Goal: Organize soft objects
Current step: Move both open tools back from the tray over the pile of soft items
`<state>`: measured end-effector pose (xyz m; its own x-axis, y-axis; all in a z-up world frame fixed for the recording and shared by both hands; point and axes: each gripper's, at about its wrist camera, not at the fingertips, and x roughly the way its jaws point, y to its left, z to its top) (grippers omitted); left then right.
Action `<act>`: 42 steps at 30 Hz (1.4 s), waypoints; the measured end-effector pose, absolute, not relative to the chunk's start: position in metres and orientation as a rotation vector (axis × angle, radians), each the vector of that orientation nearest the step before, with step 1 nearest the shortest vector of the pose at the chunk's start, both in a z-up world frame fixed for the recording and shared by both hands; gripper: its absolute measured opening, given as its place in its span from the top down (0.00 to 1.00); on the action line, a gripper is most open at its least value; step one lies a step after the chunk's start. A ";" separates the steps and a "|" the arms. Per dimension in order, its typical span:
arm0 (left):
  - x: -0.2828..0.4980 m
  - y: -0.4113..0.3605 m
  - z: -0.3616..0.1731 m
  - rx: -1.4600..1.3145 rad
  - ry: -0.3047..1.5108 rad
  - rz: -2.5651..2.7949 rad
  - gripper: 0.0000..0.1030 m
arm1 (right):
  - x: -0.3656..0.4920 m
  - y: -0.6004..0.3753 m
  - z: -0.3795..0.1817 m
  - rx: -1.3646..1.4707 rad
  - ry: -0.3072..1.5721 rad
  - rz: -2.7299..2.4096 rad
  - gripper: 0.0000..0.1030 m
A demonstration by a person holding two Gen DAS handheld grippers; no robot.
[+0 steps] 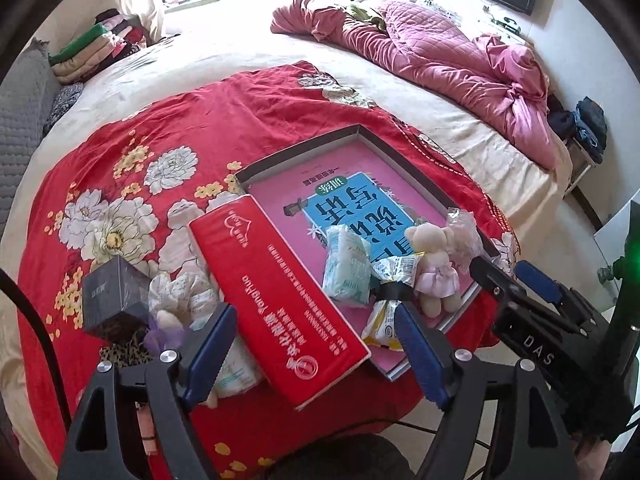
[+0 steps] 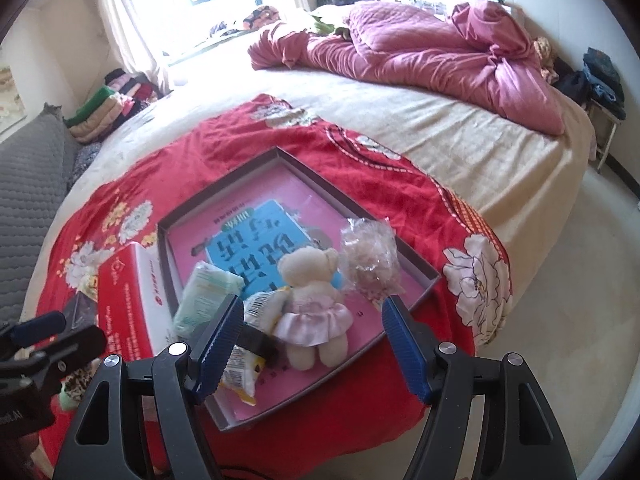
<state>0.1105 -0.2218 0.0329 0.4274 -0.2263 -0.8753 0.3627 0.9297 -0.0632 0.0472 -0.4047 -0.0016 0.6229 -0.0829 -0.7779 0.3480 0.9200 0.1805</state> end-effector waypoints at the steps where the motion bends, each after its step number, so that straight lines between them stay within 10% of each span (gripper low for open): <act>1: 0.108 -0.219 0.034 0.145 1.063 -0.363 0.22 | 0.047 -0.404 0.000 0.330 0.863 -0.253 0.29; 42: 0.056 -0.099 0.076 0.046 0.990 -0.194 0.22 | 0.020 -0.286 0.100 0.154 0.711 -0.057 0.29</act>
<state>0.0557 -0.0993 0.0759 0.5328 -0.1412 -0.8343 0.1834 0.9818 -0.0491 0.0198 -0.2857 0.1003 0.7569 -0.0001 -0.6535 0.1050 0.9870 0.1215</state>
